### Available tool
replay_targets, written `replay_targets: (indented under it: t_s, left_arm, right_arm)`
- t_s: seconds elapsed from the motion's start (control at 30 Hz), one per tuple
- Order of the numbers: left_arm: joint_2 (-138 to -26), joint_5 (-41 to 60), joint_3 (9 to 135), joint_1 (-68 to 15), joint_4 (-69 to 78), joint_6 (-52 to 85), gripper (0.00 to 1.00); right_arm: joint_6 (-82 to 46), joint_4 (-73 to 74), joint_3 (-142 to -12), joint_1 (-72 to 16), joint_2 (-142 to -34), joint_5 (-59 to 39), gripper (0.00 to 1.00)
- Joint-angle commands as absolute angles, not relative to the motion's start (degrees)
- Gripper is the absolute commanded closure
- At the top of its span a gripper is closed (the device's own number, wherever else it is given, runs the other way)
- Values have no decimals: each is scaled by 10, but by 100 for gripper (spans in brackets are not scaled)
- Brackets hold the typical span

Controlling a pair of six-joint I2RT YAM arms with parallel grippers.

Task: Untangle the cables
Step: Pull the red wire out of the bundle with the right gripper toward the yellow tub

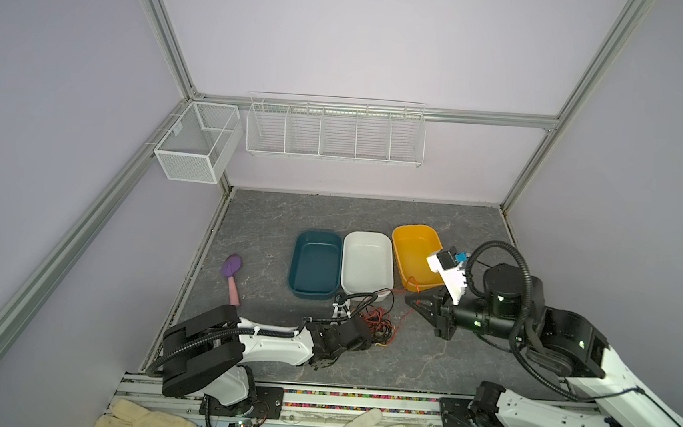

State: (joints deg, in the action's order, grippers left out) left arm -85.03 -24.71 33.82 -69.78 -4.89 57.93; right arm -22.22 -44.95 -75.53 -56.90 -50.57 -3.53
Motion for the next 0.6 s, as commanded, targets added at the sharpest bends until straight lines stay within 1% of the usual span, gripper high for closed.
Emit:
replay_targets:
  t_s: [0.0, 0.23, 0.4, 0.5, 0.57]
  left_arm:
    - [-860, -244, 325, -699, -103, 607, 13]
    - [-851, -247, 321, -699, -109, 616, 13]
    - [-834, -264, 331, -699, -146, 635, 12]
    - [-816, -268, 337, -699, -163, 631, 13]
    - [-795, -270, 337, -699, -167, 629, 12]
  right_arm:
    - [-204, -498, -801, -573, -503, 11, 93]
    - [-172, -567, -906, -572, -522, 82, 93]
    - [-141, -599, -969, -569, -549, 136, 93]
    - [-127, -604, -982, -563, -554, 199, 93]
    - [-113, -592, -976, -553, -552, 210, 94]
